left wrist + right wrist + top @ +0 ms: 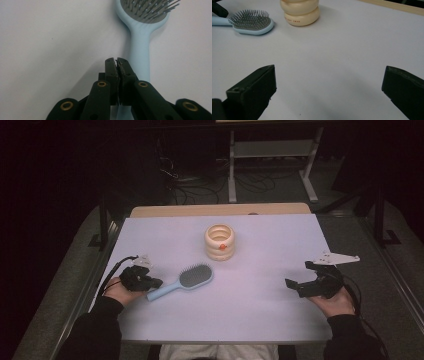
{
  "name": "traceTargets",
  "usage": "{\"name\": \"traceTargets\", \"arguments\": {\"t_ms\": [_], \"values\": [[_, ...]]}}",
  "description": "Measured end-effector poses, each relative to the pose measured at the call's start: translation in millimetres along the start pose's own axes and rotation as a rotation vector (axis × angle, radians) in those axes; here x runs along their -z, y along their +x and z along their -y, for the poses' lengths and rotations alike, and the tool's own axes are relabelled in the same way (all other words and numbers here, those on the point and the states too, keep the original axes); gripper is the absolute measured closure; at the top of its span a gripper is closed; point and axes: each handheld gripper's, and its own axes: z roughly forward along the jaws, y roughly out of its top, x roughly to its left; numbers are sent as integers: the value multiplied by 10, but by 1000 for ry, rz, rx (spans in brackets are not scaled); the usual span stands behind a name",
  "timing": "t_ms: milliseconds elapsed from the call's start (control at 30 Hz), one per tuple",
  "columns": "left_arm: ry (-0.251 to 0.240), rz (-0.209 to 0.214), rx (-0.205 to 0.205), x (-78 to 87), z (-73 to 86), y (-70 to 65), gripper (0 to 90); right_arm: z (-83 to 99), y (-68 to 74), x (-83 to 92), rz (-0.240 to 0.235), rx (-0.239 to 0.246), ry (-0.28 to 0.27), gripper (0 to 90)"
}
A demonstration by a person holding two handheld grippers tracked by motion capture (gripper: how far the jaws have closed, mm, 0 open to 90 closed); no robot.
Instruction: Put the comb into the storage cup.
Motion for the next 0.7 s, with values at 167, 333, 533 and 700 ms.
{"name": "traceTargets", "arguments": {"t_ms": [167, 333, 533, 700], "values": [[-17, 14, -3, 54, 14, 17, 765, 1, -2, -2, -1, 1, 1, 0], [-45, 14, -2, 135, 30, 26, 574, 1, -1, -3, -3, 1, 1, 0], [-61, 31, 5, 213, 19, 28, 404, 2, 0, 2, -5, 0, -3, 0], [-67, 17, 12, 238, -6, 40, 277, 2, 1, 1, -10, 0, -3, 0]]}}
